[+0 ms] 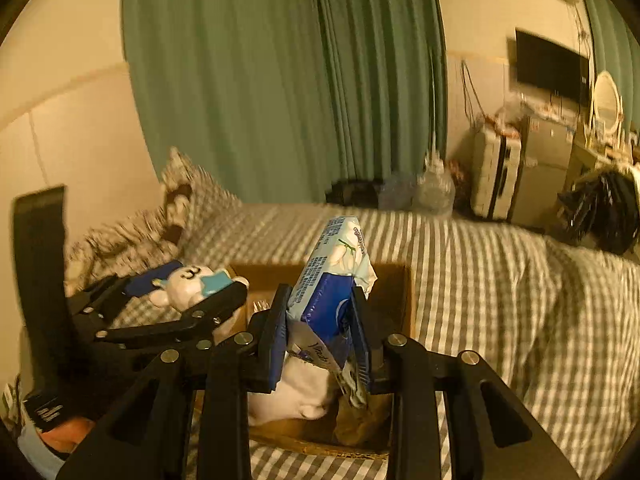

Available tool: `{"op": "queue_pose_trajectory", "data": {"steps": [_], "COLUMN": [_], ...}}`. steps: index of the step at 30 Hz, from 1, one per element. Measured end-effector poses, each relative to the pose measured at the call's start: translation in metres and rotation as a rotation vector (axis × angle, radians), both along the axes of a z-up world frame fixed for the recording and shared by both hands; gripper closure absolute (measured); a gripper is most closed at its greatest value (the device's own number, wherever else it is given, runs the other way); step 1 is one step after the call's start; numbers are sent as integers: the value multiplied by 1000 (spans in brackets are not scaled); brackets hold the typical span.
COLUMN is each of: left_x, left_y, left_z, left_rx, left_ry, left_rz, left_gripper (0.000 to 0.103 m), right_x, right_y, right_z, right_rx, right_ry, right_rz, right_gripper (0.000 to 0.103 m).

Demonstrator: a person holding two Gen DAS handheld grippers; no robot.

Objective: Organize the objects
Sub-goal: 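Lower the figurine and tissue pack into the box and release both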

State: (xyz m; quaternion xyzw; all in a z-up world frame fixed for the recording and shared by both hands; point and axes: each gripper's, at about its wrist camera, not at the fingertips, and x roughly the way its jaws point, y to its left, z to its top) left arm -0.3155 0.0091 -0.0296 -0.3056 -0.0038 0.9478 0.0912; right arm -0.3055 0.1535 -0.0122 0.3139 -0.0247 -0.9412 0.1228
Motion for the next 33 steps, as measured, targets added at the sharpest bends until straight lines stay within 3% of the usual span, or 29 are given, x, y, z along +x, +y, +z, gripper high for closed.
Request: {"op": "queue_pose_trajectory", "data": {"steps": [8, 14, 22, 23, 24, 26, 33], "left_x": [-7, -3, -6, -6, -6, -5, 2], "left_y": [8, 21, 27, 27, 27, 26, 20], "left_z": [-29, -36, -45, -45, -45, -43, -29], "left_rx": [-15, -74, -73, -75, -76, -70, -59], "left_ry": [-104, -92, -101, -100, -101, -94, -55], "left_rz": [-47, -64, -92, -93, -93, -89, -58], "left_gripper": [23, 23, 23, 22, 21, 11, 3], "right_x": [-10, -16, -20, -19, -19, -17, -8], "right_y": [-2, 5, 12, 13, 13, 15, 20], "right_z": [-28, -43, -51, -50, -48, -44, -27], "right_rx": [35, 44, 20, 17, 13, 4, -18], "right_ry": [-64, -92, -117, -114, -108, -97, -47], "right_rz": [-23, -42, -46, -47, -48, -57, -88], "right_gripper": [74, 73, 72, 66, 54, 39, 24]}}
